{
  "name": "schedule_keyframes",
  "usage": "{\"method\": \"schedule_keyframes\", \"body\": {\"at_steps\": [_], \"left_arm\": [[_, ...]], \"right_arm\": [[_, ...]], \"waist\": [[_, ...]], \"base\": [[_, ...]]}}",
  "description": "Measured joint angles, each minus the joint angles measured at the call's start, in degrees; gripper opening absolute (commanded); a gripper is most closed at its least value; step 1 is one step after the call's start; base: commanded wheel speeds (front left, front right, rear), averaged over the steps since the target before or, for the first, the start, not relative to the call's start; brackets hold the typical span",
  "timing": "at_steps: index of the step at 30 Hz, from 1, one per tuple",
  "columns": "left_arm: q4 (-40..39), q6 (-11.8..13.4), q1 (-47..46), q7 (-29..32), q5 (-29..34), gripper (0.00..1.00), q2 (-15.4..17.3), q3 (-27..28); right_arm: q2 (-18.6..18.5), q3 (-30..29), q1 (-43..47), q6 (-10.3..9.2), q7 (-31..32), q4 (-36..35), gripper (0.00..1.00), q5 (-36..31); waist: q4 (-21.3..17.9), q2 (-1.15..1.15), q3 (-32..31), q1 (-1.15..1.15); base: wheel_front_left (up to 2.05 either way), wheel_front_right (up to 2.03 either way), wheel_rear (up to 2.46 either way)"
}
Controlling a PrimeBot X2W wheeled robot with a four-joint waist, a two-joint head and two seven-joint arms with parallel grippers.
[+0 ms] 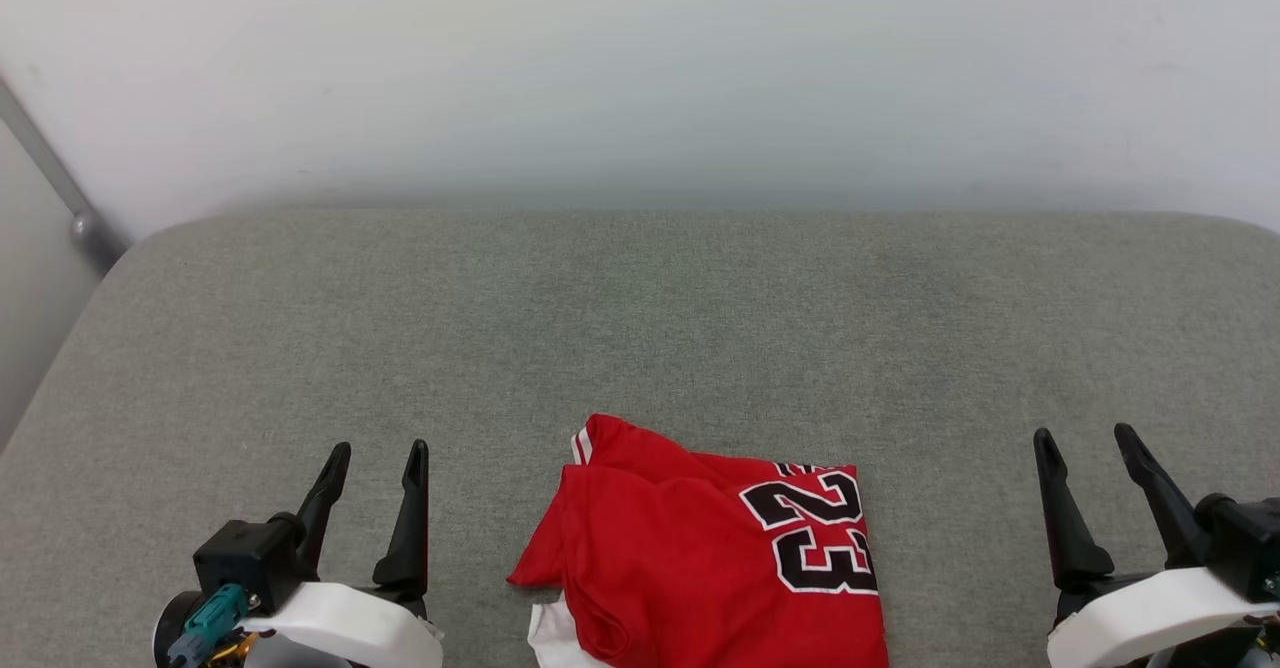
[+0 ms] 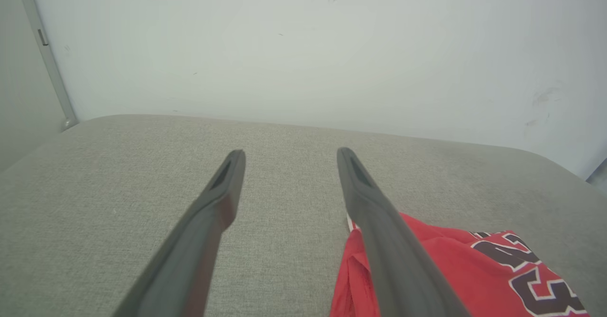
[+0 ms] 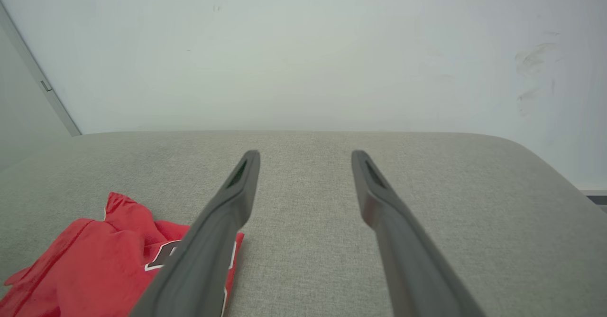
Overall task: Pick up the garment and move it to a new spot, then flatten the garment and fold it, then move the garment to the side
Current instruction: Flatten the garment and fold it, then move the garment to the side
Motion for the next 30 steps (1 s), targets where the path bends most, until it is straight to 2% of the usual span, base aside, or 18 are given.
{"method": "schedule_keyframes", "body": {"at_steps": [7,11,14,21,25,28,30], "left_arm": [[-0.43,0.24,0.01,0.25,0.0,1.0,0.38,-0.1],[-0.73,0.75,0.36,0.24,0.0,1.0,0.49,0.13],[-1.05,1.1,0.48,0.15,0.04,1.0,0.53,0.59],[-1.33,1.07,0.54,-0.09,0.41,1.0,0.0,0.87],[-1.04,0.23,-0.01,-0.35,0.83,1.0,-0.54,0.7],[-0.93,-0.21,-0.69,-0.46,1.14,1.0,-0.88,0.68],[-0.76,-0.47,-1.04,-0.51,1.15,1.0,-1.2,0.74]], "right_arm": [[0.59,-0.45,0.02,0.0,1.07,-0.34,1.0,0.33],[0.91,-2.91,-0.12,0.0,4.89,-0.07,1.0,3.21],[0.31,-7.38,-0.57,0.0,12.22,1.99,1.0,8.02],[-1.85,-16.88,-2.53,-0.01,36.11,8.7,1.0,14.15],[-0.69,-19.75,-3.99,0.0,48.4,12.04,1.0,17.88],[1.05,-20.0,-5.14,-0.01,54.64,13.88,1.0,20.05],[1.66,-19.59,-6.25,-0.01,56.16,14.9,1.0,21.6]], "waist": [[-0.01,0.0,0.01,0.0],[-0.13,0.0,0.08,0.0],[-0.34,0.0,0.19,0.0],[0.2,0.0,0.57,0.01],[1.22,0.0,0.89,0.0],[2.07,0.0,1.41,0.0],[2.64,0.0,2.04,0.0]], "base": [[0.0,0.0,0.0],[0.0,0.0,0.0],[0.0,0.0,0.0],[0.0,0.0,0.0],[0.0,0.0,0.0],[0.0,0.0,0.0],[0.0,0.0,0.0]]}}
